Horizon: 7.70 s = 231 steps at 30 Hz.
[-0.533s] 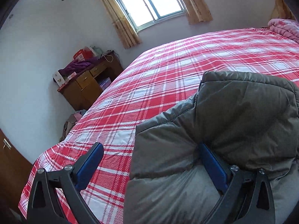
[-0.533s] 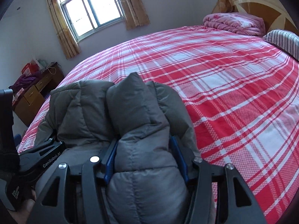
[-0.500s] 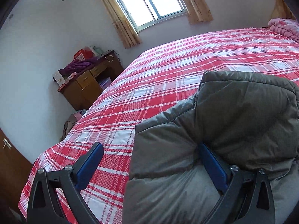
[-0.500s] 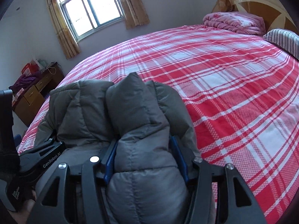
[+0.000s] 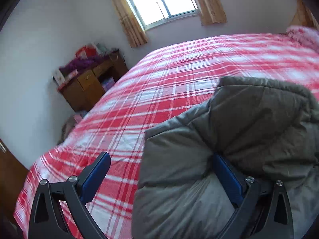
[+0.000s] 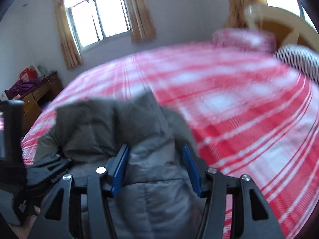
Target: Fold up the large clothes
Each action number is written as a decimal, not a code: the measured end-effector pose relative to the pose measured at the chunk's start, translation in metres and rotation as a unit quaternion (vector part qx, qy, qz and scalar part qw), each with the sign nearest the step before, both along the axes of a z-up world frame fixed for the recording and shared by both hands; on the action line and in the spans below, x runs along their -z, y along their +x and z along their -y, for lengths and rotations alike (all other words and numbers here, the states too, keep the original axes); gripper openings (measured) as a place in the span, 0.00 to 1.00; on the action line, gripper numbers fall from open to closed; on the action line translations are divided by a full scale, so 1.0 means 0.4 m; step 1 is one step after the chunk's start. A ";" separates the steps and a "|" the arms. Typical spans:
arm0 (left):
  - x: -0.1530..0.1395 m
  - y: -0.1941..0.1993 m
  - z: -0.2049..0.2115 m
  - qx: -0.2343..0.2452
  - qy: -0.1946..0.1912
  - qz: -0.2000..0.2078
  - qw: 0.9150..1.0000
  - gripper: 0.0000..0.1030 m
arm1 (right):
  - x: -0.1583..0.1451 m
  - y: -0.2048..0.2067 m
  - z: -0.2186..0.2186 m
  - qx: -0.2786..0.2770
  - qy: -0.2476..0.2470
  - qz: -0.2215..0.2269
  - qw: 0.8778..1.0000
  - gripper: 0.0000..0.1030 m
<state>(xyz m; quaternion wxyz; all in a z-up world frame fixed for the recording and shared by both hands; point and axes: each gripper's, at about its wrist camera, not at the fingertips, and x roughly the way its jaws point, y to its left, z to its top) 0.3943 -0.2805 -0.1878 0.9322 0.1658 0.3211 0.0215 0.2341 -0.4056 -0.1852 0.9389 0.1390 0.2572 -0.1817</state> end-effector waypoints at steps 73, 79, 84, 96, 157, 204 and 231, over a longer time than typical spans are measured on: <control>-0.022 -0.014 -0.146 0.019 -0.141 -0.114 0.983 0.99 | 0.017 0.112 0.013 -0.119 0.024 -0.094 0.988 0.68; 0.025 -0.101 -0.131 0.042 -0.127 -0.097 0.986 0.99 | -0.006 -0.048 -0.033 -0.125 0.030 -0.035 0.991 0.72; 0.058 -0.097 -0.127 0.040 -0.125 -0.092 0.987 0.99 | 0.062 -0.041 -0.035 -0.123 0.025 -0.045 0.991 0.72; 0.065 -0.098 -0.124 0.042 -0.114 -0.094 0.988 0.99 | 0.078 -0.033 -0.043 -0.122 0.026 -0.060 0.990 0.72; 0.077 -0.133 -0.110 0.161 -0.169 -0.124 0.964 0.72 | 0.139 -0.037 0.104 -0.146 0.160 -0.047 0.975 0.57; -0.270 -0.476 -0.534 0.129 -0.112 0.058 0.984 0.11 | -0.102 -0.171 -0.276 -0.314 0.123 0.067 0.939 0.20; -0.198 -0.439 -0.829 0.035 -0.133 0.031 0.990 0.11 | -0.087 -0.076 -0.534 -0.404 0.086 0.009 0.910 0.20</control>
